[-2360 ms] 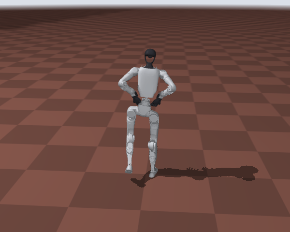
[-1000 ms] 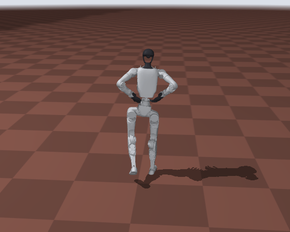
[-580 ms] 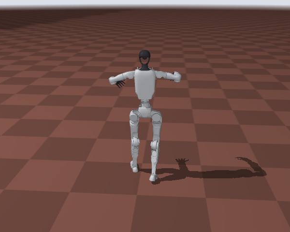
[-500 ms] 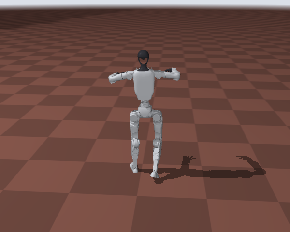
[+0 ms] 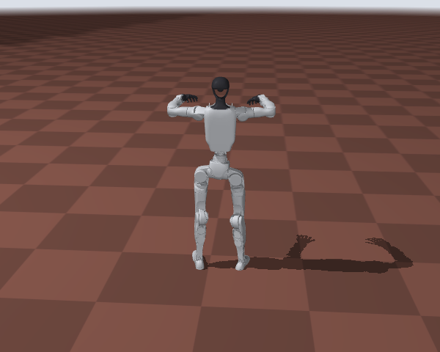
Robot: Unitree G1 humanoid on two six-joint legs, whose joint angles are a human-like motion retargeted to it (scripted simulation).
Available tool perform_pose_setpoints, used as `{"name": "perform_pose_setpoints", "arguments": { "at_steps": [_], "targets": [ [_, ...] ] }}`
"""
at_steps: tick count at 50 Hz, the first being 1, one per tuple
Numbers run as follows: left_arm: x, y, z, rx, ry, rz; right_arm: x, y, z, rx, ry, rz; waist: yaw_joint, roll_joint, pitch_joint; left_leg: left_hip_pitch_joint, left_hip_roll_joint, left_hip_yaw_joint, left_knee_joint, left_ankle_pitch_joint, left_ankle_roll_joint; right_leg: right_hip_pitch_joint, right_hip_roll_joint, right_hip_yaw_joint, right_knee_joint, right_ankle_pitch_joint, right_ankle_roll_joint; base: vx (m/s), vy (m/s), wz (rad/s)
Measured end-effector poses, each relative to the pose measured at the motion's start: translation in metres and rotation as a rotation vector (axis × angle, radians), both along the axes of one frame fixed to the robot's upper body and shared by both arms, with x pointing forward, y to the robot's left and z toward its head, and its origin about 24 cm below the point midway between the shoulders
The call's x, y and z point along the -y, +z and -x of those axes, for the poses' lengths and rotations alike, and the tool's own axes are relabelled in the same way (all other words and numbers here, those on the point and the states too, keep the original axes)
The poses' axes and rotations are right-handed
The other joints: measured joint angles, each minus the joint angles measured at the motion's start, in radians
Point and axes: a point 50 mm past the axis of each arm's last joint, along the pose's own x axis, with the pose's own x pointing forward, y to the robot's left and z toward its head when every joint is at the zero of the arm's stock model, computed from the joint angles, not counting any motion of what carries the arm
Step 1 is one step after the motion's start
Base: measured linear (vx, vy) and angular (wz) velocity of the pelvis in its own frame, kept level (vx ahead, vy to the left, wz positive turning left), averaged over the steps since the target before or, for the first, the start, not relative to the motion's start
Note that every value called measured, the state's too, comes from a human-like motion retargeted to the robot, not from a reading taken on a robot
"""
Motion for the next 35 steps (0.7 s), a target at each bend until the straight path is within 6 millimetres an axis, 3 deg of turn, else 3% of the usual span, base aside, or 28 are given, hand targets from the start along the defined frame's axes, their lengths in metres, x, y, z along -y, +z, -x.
{"name": "perform_pose_setpoints", "arguments": {
  "at_steps": [5, 10, 20, 35],
  "targets": [
    [-0.007, 0.003, 0.002, 0.033, 0.022, -0.058, 0.018, -0.001, 0.0, 0.006, -0.066, 0.002, -0.012, -0.001, -0.012, 0.002, 0.003, -0.006, -0.008, -0.011, -0.006, 0.014, 0.006, -0.02, -0.019, -0.019, 0.026, 0.06, -0.07, 0.1],
    [-0.012, 0.006, 0.002, 0.04, 0.048, -0.063, 0.028, 0.002, 0.002, 0.021, -0.11, 0.038, -0.027, 0.002, -0.017, -0.001, 0.008, -0.023, -0.012, -0.008, -0.006, 0.019, 0.011, -0.036, -0.02, -0.026, 0.015, 0.04, -0.05, 0.18],
    [-0.009, 0.008, 0.001, 0.038, 0.048, -0.066, 0.032, 0.017, 0.006, 0.104, -0.138, 0.092, -0.029, 0.002, -0.013, 0.005, 0.016, -0.036, -0.007, -0.015, -0.011, 0.025, 0.015, -0.045, -0.003, -0.049, 0.003, 0.01, -0.01, 0.04],
    [-0.01, 0.015, 0.001, 0.07, 0.054, -0.017, 0.034, 0.025, 0.008, 0.12, -0.16, 0.124, -0.001, -0.014, -0.012, 0.016, 0.021, -0.035, -0.003, -0.028, -0.006, 0.038, 0.021, -0.046, -0.006, -0.058, -0.006, 0.0, 0.0, 0.0]
  ]
}}
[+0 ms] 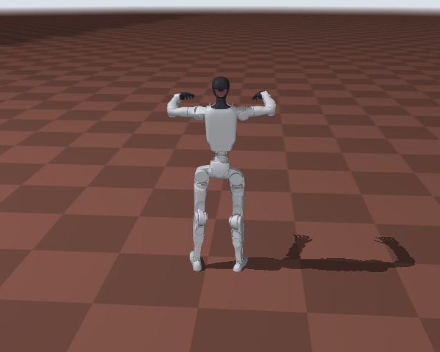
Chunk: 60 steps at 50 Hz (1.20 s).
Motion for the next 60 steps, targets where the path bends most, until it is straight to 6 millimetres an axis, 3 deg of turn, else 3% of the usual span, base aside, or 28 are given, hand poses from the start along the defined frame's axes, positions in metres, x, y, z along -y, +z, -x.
{"name": "perform_pose_setpoints", "arguments": {
  "at_steps": [60],
  "targets": [
    [-0.001, 0.014, 0.004, 0.028, 0.021, -0.111, 0.004, 0.008, 0.002, 0.011, -0.025, 0.012, -0.006, 0.011, -0.016, 0.013, -0.003, 0.023, 0.0, -0.034, 0.001, 0.0, -0.003, 0.015, 0.001, -0.008, -0.005, 0.0, 0.0, 0.0]
  ]
}}
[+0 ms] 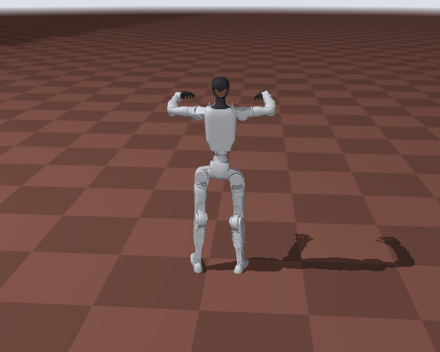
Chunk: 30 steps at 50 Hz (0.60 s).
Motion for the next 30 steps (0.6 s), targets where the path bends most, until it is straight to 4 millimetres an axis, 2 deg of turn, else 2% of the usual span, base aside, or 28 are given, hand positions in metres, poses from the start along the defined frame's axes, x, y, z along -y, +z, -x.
{"name": "perform_pose_setpoints", "arguments": {
  "at_steps": [30],
  "targets": [
    [-0.0021, 0.0018, 0.0016, -0.001, 0.015, -0.036, 0.0031, 0.0001, 0.0011, -0.023, -0.02, -0.007, 0.002, 0.005, -0.013, 0.003, -0.001, 0.004, 0.002, -0.006, 0.001, 0.003, -0.001, 0.002, 0.0, -0.005, -0.003, 0.0, 0.0, 0.0]
  ]
}}
